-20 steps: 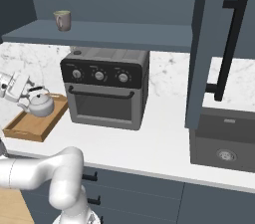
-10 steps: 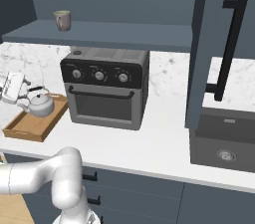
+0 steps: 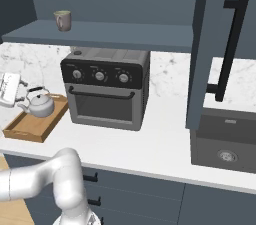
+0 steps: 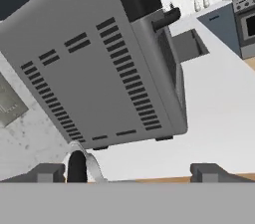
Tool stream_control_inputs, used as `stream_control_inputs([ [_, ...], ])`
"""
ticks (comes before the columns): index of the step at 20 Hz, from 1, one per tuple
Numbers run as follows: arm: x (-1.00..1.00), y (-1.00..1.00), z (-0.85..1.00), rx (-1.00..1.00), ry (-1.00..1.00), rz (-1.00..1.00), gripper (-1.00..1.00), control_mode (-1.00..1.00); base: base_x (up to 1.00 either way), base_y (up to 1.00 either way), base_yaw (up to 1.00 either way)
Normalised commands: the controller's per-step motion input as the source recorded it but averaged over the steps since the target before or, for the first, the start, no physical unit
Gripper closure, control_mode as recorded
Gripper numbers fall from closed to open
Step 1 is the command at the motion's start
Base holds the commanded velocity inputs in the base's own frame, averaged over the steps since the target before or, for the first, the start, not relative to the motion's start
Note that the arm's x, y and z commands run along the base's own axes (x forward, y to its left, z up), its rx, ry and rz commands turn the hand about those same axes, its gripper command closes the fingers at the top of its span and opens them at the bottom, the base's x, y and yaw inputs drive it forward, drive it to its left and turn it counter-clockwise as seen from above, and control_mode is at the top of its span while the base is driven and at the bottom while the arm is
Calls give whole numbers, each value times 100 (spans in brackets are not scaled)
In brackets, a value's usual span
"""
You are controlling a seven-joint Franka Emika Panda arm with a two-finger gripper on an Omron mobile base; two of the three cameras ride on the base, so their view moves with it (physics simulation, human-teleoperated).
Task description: Pick the kettle from the counter and place it on the tray. Then pick the mug from the cabinet and place it on the tray. Then close the cabinet doors.
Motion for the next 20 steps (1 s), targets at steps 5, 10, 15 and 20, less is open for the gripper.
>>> stream_control_inputs([
  [5, -32, -12, 18, 0, -6, 3, -100, -100, 0, 0, 0],
  [10, -46, -26, 19, 0, -6, 3, -100, -100, 0, 0, 0],
  [15, -39, -41, 6, 0, -3, 5, -100, -100, 0, 0, 0],
  [20, -15, -51, 0, 0, 0, 9, -100, -100, 0, 0, 0],
])
